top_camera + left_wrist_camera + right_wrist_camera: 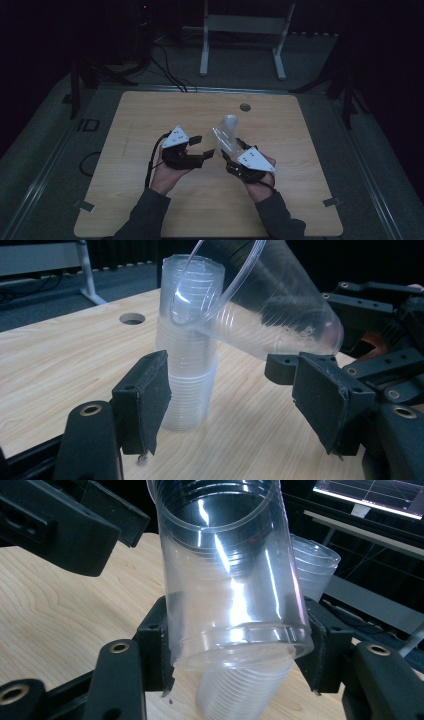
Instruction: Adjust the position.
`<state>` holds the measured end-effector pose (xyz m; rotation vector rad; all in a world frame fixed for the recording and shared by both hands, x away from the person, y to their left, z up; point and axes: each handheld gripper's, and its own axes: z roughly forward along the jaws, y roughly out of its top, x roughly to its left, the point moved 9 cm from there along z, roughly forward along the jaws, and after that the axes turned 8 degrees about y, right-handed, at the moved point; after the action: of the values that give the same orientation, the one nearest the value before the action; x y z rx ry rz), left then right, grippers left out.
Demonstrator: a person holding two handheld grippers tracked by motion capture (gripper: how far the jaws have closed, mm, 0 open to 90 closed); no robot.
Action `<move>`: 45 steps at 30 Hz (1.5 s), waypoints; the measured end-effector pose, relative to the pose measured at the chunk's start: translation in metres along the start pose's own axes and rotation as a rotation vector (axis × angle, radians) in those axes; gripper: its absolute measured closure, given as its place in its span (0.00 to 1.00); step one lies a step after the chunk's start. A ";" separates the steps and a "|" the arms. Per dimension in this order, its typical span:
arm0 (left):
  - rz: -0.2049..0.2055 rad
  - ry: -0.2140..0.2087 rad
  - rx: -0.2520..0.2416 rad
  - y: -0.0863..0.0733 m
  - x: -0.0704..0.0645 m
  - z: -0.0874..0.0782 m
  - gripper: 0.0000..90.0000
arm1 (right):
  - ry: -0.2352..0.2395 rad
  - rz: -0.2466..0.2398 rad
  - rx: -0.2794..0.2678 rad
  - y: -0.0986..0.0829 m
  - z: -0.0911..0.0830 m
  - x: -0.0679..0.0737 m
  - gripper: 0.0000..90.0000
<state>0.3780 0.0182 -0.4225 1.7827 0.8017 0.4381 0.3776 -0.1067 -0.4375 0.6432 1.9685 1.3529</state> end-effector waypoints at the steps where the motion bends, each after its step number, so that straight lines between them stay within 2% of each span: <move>1: -0.003 -0.001 -0.002 0.000 0.000 0.000 0.34 | 0.001 0.000 -0.001 0.000 0.000 0.000 0.46; 10: -0.020 -0.025 -0.005 0.001 -0.003 0.002 0.34 | 0.000 -0.004 -0.003 -0.001 0.003 0.003 0.46; 14: -0.038 -0.051 -0.010 0.002 -0.005 0.004 0.34 | 0.001 -0.007 -0.014 0.001 0.002 0.004 0.46; 19: -0.073 -0.085 -0.025 0.004 -0.007 0.004 0.31 | -0.002 -0.014 -0.019 0.002 0.002 0.006 0.46; 21: -0.080 -0.090 -0.026 0.005 -0.007 0.005 0.29 | -0.001 -0.019 -0.020 0.002 0.003 0.006 0.46; 22: -0.093 -0.107 -0.021 0.004 -0.008 0.006 0.29 | 0.001 -0.019 -0.021 0.002 0.003 0.007 0.46; 29: -0.139 -0.153 -0.023 0.004 -0.010 0.009 0.24 | 0.007 -0.028 -0.034 0.005 0.003 0.011 0.46; 33: -0.154 -0.142 -0.031 0.005 -0.009 0.010 0.21 | 0.009 -0.028 -0.038 0.006 0.003 0.012 0.46; 45: -0.194 -0.180 -0.047 0.008 -0.013 0.013 0.17 | 0.013 -0.033 -0.060 0.008 0.003 0.017 0.46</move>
<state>0.3796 -0.0014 -0.4187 1.6558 0.8211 0.1650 0.3688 -0.0903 -0.4345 0.5729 1.9331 1.3935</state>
